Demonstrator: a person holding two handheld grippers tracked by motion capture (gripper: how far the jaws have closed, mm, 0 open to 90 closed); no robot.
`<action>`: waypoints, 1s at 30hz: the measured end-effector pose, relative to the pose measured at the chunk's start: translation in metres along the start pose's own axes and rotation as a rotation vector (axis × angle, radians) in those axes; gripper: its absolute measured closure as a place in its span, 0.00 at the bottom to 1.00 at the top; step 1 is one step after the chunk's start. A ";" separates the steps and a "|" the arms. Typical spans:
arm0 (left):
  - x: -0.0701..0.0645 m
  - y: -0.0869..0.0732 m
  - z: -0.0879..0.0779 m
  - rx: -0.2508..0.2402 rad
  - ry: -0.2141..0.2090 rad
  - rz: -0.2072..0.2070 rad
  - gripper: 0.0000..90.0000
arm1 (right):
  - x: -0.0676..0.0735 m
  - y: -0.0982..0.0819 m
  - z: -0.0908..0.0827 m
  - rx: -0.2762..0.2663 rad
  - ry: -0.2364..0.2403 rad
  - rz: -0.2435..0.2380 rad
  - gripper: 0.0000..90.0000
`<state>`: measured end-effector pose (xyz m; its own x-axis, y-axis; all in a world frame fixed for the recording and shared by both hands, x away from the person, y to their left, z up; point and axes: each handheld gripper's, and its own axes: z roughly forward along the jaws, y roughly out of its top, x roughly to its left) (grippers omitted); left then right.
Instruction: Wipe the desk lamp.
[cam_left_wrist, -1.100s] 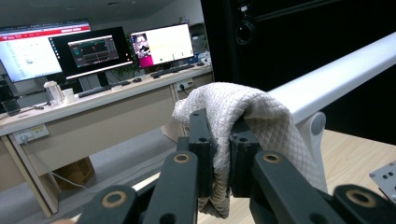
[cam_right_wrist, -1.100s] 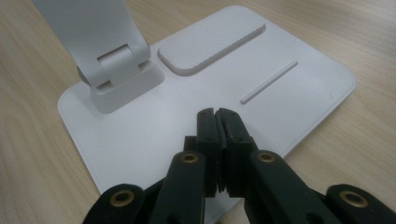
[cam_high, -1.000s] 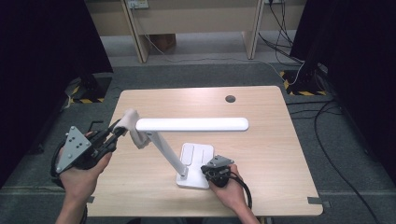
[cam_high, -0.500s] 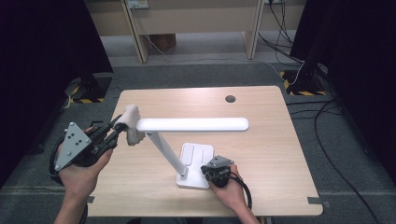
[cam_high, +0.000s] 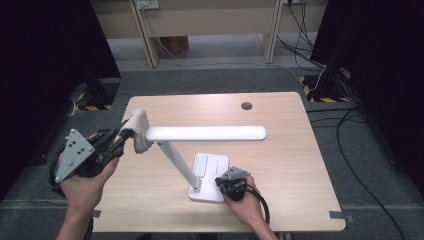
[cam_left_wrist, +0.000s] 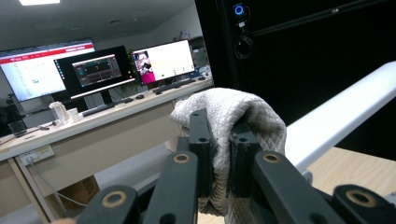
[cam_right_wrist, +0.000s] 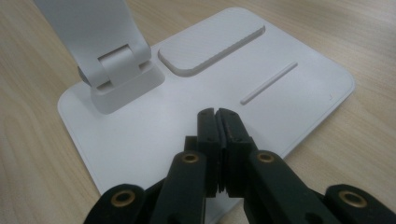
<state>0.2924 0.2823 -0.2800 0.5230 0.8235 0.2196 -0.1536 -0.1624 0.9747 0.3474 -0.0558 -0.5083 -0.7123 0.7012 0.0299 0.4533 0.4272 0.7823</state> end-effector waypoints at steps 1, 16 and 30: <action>0.001 0.001 0.000 -0.003 0.001 0.000 0.92 | 0.000 0.000 0.000 -0.001 0.000 -0.003 0.98; -0.012 0.010 0.011 -0.008 -0.043 0.005 0.92 | 0.000 0.000 0.000 -0.002 -0.001 -0.004 0.99; -0.026 0.011 0.024 0.000 -0.092 -0.012 0.92 | 0.000 0.000 0.000 -0.004 0.002 -0.003 0.99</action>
<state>0.2974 0.2458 -0.2739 0.5994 0.7721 0.2110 -0.1466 -0.1532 0.9773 0.3475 -0.0556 -0.5087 -0.7150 0.6985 0.0288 0.4488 0.4269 0.7851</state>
